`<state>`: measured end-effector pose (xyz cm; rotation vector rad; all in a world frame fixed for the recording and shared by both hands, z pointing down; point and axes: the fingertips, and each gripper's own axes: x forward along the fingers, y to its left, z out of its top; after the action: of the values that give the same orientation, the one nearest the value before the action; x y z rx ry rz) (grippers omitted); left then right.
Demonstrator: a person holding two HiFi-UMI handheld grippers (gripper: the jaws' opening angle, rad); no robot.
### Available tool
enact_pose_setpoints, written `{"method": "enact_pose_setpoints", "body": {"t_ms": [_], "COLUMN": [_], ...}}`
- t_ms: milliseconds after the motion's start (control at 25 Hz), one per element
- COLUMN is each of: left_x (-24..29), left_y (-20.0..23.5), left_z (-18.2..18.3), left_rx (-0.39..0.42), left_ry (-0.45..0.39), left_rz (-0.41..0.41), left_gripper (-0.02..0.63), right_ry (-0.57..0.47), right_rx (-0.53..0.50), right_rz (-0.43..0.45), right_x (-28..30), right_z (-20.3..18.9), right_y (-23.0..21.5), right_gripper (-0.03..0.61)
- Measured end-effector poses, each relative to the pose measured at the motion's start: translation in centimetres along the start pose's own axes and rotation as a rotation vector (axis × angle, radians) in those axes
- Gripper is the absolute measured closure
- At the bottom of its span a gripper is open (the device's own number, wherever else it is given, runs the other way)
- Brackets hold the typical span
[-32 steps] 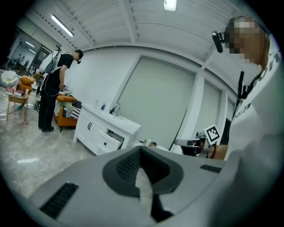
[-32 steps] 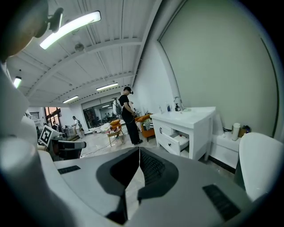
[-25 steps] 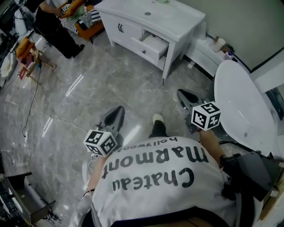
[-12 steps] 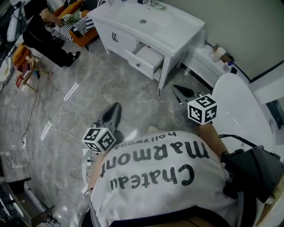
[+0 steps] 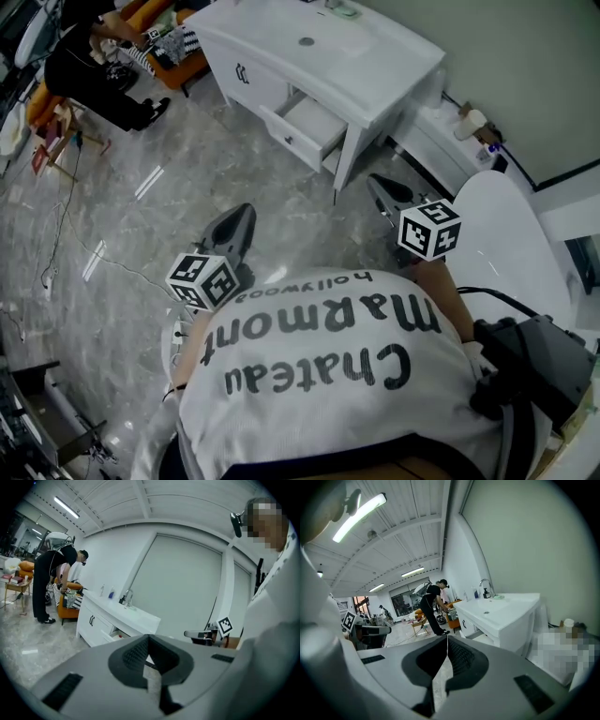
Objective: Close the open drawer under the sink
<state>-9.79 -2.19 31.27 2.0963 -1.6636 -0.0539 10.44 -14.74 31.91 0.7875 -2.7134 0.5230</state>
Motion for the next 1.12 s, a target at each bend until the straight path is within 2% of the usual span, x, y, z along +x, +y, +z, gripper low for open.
{"method": "enact_pose_setpoints", "body": {"t_ms": [200,640,800,960,1120], "left_x": [1.4,3.2,3.7,4.7,6.4], "left_y": [0.8,2.4,3.8,4.7,6.3], "left_z": [0.4,0.6,0.6,0.6,0.5], "left_rx": [0.023,0.015,0.018,0.008,-0.006], "left_ry": [0.008,0.007,0.029,0.048,0.098], "left_rz": [0.021,0.011,0.03,0.002,-0.063], "left_gripper": [0.606,0.606,0.606,0.606,0.606], "right_ry": [-0.026,0.02,0.03,0.054,0.054], "right_rx": [0.075,0.079,0.077,0.082,0.129], "right_rz": [0.009,0.024,0.029,-0.004,-0.074], "right_x": [1.0,4.3,5.4,5.9,6.1], "right_z": [0.3,0.4,0.3,-0.4,-1.0], "right_y": [-1.9,-3.3,-3.2,-3.7,-4.2], "right_gripper": [0.566,0.566,0.566,0.566,0.566]}}
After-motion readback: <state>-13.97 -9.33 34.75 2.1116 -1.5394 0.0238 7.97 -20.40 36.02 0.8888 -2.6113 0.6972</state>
